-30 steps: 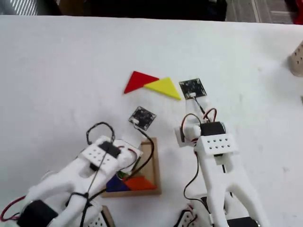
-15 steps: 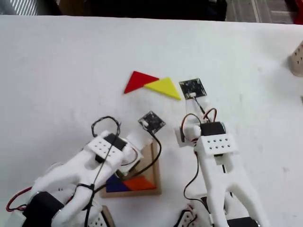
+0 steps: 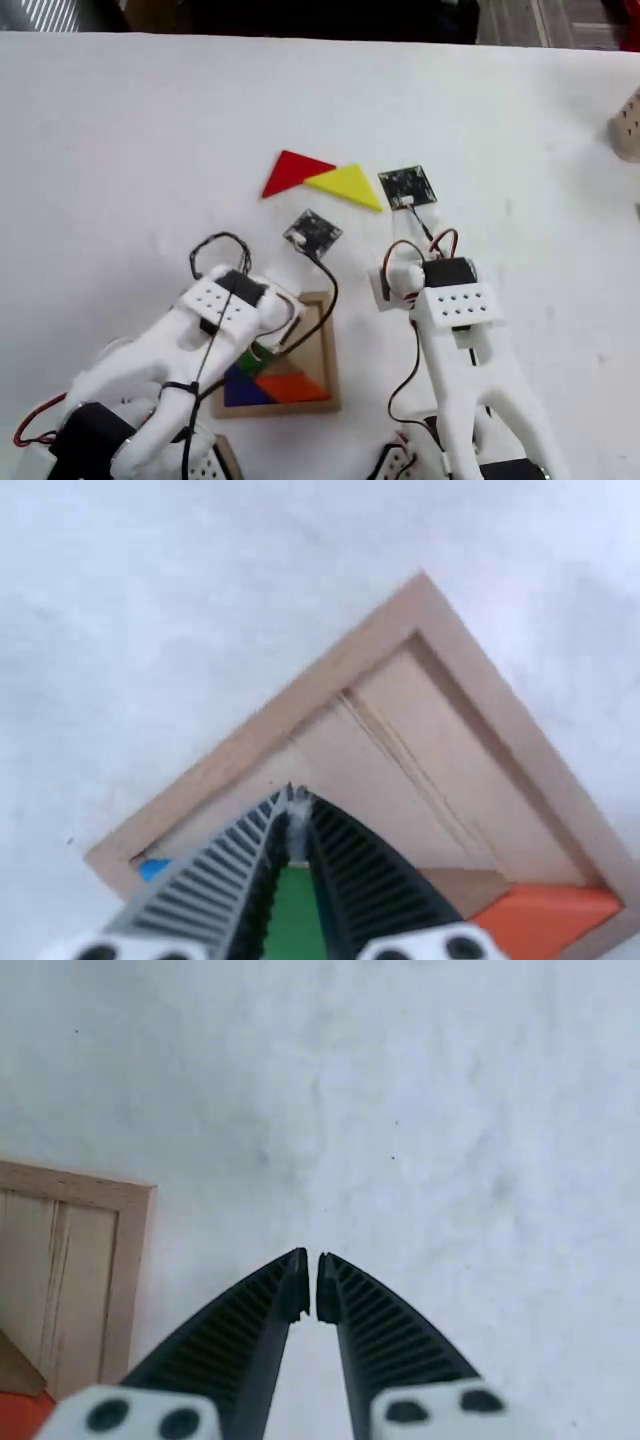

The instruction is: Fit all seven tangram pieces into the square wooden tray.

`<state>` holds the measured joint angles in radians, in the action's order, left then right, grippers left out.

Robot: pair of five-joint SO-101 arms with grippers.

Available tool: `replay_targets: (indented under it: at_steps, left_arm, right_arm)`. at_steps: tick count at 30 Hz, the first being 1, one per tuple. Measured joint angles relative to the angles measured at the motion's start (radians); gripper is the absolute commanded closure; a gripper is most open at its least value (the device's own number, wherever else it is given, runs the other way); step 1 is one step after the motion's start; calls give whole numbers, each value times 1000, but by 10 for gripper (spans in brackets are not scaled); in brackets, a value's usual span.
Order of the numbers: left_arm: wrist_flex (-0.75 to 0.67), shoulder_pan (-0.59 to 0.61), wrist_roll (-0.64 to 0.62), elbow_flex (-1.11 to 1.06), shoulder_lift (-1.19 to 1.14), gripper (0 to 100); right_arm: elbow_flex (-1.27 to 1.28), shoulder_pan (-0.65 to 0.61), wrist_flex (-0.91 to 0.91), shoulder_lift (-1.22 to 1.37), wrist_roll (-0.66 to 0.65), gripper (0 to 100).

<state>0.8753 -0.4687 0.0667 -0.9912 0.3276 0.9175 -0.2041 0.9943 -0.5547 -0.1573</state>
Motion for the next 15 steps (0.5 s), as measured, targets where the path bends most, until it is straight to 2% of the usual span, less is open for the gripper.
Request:
replay_targets:
  at_steps: [8, 11, 15]
  left_arm:
    - [-34, 54, -49, 2, 37, 978]
    - [-35, 150, -49, 2, 103, 977]
    - [-64, 371, -49, 2, 181, 977]
  right_arm:
    - [0, 0, 0, 0, 0, 978]
    - [0, 0, 0, 0, 0, 977]
    - [0, 0, 0, 0, 0, 977]
